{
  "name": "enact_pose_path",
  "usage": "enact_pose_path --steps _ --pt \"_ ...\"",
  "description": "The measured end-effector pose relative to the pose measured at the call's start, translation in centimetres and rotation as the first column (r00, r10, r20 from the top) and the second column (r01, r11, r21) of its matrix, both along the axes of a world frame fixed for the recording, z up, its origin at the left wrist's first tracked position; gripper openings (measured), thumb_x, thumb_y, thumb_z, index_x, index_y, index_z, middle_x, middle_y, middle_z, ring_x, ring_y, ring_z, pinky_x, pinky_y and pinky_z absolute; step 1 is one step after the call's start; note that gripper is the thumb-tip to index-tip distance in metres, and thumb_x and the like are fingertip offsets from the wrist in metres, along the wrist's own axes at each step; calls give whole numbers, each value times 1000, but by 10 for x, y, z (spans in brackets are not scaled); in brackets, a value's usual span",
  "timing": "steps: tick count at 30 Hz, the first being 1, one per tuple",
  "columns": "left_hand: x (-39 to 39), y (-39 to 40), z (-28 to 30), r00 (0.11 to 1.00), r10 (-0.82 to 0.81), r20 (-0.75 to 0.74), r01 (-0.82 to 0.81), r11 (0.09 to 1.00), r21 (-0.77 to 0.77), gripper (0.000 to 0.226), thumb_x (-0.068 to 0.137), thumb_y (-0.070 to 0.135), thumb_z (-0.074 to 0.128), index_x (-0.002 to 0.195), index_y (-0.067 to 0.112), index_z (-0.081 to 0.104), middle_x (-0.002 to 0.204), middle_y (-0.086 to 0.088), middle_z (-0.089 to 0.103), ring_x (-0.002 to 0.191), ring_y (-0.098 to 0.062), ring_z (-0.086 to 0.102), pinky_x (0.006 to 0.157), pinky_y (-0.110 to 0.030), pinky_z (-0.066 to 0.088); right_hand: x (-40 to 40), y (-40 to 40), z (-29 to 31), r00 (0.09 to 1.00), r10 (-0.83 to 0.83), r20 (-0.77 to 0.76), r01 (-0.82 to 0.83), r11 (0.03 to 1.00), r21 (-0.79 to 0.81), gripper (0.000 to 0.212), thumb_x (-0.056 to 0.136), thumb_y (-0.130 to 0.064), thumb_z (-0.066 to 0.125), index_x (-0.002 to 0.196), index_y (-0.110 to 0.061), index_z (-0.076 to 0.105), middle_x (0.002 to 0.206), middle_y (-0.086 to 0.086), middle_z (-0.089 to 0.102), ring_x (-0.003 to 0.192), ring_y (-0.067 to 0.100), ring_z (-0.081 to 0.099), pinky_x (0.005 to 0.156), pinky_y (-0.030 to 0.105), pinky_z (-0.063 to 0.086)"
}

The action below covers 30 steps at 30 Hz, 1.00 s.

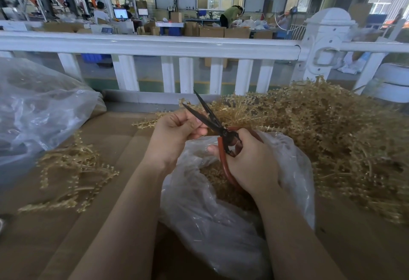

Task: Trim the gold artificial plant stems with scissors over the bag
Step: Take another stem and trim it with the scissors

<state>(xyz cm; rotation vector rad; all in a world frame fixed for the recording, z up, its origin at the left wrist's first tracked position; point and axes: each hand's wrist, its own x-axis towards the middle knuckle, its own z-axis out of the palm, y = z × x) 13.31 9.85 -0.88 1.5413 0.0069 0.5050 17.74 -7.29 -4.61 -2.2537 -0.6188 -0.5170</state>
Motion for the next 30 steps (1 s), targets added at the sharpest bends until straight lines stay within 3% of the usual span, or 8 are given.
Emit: enact_pose_path --steps 12,21,25,30 --pt "-4 1 5 999 30 44 -33 997 68 18 97 6 58 89 11 73 80 -3 72 73 -13 62 75 -25 52 -2 1 2 992 -58 110 54 998 32 55 73 -81 57 72 -27 55 62 -20 49 58 -8 45 50 10 28" --pt "-3 0 4 997 33 71 -37 997 63 17 97 4 58 90 10 73 80 -2 72 72 -11 63 73 -20 53 0 0 4 995 -56 83 56 998 5 62 71 -83 53 76 -21 62 64 -14 56 59 1 52 52 22 42" --pt "-2 1 4 995 58 78 -64 995 82 16 97 3 58 91 7 72 78 -2 71 71 -10 63 73 -21 53 -1 0 4 995 -71 71 70 998 5 59 73 -79 60 74 -20 61 66 -13 59 60 3 55 53 25 49" --pt "-3 1 2 993 67 101 -88 972 218 15 96 0 57 89 1 71 75 -4 69 69 -8 60 72 -18 51 -2 -1 6 995 -59 81 60 998 -10 71 67 -90 43 78 -22 61 69 -15 58 64 2 54 54 22 45"
